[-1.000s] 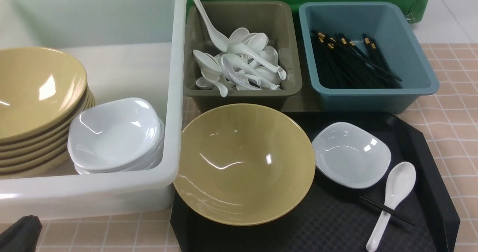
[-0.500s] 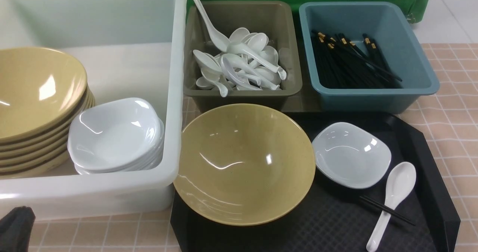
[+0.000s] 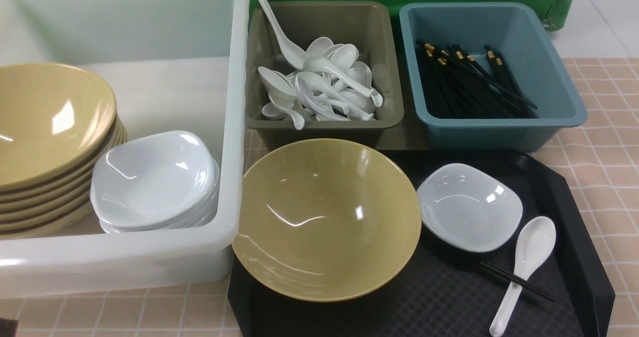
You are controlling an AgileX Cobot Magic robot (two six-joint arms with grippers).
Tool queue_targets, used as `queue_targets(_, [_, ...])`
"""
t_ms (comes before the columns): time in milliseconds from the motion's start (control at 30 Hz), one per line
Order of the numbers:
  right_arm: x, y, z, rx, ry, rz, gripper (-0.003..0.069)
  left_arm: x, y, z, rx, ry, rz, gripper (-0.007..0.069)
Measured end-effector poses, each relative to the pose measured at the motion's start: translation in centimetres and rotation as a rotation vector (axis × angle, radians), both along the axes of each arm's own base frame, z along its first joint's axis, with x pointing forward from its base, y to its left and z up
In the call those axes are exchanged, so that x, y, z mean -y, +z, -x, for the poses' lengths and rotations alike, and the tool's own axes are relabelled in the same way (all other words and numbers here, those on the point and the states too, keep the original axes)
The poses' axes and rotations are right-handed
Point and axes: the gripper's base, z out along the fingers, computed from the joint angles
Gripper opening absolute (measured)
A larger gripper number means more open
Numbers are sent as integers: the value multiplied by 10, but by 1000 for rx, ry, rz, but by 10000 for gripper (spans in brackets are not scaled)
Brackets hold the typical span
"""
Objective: On brown table put chopsticks spoon bowls plates into blue grey white boxes.
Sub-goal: 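Grasp the large bowl on the tray by its rim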
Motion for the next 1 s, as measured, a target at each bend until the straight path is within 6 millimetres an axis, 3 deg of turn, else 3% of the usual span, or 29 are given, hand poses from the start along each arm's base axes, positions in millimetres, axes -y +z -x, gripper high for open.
queue_targets(333, [0,12,6,106,80,-117,207,-1,24,12,265,-159,298,7])
queue_targets(467, [-1,54,9,45,54,-82,104,4,92,25,251,-186,255,7])
queue_targets(567, [-1,80,4,-60,-7,17,41,5,137,19,171,-150,182,7])
queue_targets(600, [0,80,1,-85,-15,32,40,5,136,17,161,-147,177,7])
queue_targets(633, [0,89,-6,-155,-43,90,37,5,153,4,116,-127,136,7])
queue_targets(700, [0,90,-15,-215,-57,125,37,5,157,-7,85,-120,124,7])
queue_targets(733, [1,85,-28,-311,-60,149,37,5,158,-26,23,-127,137,7])
queue_targets(767, [1,83,-32,-339,-57,149,37,5,157,-31,3,-128,140,7])
queue_targets(867, [1,63,-56,-637,-20,129,37,12,145,-77,-240,-195,221,7])
queue_targets(900, [1,53,-63,-771,0,129,37,18,142,-88,-327,-220,236,7])
queue_targets(933, [0,52,-64,-794,4,132,37,19,143,-87,-336,-227,237,7])
queue_targets(1000, [-3,27,-73,-1093,59,188,37,43,136,-112,-589,-295,202,7])
